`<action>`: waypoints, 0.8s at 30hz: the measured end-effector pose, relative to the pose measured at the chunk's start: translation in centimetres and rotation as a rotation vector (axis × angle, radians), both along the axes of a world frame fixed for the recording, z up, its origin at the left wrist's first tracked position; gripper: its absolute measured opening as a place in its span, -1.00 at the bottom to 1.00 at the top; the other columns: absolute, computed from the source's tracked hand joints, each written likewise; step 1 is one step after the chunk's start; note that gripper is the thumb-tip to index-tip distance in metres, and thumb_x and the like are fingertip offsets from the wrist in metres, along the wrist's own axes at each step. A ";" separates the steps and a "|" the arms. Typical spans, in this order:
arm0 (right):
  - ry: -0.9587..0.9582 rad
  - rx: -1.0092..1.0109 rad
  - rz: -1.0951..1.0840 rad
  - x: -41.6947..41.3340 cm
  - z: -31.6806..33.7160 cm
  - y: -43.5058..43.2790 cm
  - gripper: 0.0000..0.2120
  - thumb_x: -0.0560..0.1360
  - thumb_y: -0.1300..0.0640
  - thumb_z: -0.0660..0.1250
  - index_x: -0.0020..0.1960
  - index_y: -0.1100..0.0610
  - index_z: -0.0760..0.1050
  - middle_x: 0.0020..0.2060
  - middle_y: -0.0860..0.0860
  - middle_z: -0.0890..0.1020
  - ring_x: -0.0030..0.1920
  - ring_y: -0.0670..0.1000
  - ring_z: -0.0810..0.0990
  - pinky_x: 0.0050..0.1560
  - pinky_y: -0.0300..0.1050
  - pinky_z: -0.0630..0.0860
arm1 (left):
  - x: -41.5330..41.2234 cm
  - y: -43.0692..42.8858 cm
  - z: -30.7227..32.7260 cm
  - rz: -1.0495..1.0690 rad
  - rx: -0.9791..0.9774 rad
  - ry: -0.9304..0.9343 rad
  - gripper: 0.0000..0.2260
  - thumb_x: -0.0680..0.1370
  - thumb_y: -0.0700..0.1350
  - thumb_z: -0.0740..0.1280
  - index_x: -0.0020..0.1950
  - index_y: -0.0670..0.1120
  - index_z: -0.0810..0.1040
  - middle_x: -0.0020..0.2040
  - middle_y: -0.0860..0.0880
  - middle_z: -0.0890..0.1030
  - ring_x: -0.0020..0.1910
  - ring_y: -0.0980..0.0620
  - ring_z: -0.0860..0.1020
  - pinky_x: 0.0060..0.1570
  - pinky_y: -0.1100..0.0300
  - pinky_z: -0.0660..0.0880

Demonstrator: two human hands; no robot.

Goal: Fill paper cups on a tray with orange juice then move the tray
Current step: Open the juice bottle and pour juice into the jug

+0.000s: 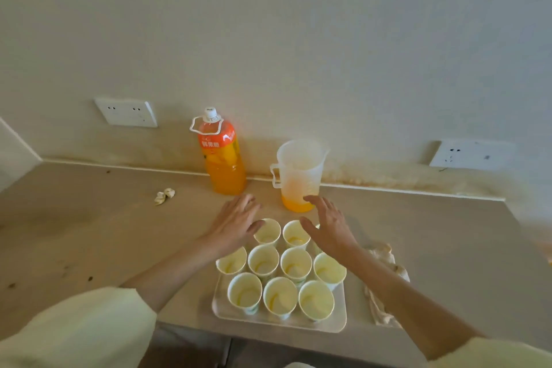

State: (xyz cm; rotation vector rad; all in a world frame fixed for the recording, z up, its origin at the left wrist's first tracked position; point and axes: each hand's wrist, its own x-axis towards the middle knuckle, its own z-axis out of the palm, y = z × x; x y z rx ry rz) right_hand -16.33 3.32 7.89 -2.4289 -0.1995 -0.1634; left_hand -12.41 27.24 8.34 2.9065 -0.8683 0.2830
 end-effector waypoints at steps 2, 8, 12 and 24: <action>-0.022 -0.013 0.033 2.0 1.4 0.8 -0.55 0.54 0.05 0.31 0.39 0.12 0.34 0.31 0.06 0.47 0.31 0.13 0.43 0.33 0.01 0.29 | 1.6 0.8 1.5 0.005 0.016 -0.017 -0.50 0.53 0.18 0.04 0.14 -0.16 0.54 0.07 -0.11 0.50 0.00 -0.11 0.53 -0.08 0.03 0.53; -0.026 0.013 0.093 7.0 4.7 5.5 -0.52 0.50 0.12 0.33 0.38 0.10 0.33 0.29 0.08 0.48 0.32 0.12 0.43 0.33 0.07 0.32 | 7.1 4.4 5.6 0.027 0.036 -0.071 -0.69 0.50 -0.03 0.40 0.12 -0.22 0.56 0.07 -0.19 0.51 0.02 -0.21 0.54 -0.08 -0.03 0.53; -0.013 0.031 0.069 10.6 5.8 9.2 -0.50 0.50 0.08 0.35 0.39 0.12 0.31 0.32 0.08 0.45 0.34 0.12 0.41 0.33 0.11 0.33 | 10.5 6.6 8.1 0.087 -0.001 -0.061 -0.67 0.56 0.00 0.31 0.23 -0.15 0.50 0.19 -0.12 0.46 0.10 -0.15 0.49 0.02 0.01 0.45; 0.120 -0.006 -0.048 23.1 5.9 20.6 -0.17 0.41 -0.06 0.46 0.53 0.10 0.12 0.41 0.06 0.28 0.45 0.11 0.19 0.42 -0.01 0.15 | 23.4 10.6 10.9 0.207 -0.130 0.047 -0.67 0.65 -0.03 0.09 0.40 -0.08 0.31 0.29 -0.10 0.40 0.26 -0.08 0.38 0.14 0.04 0.44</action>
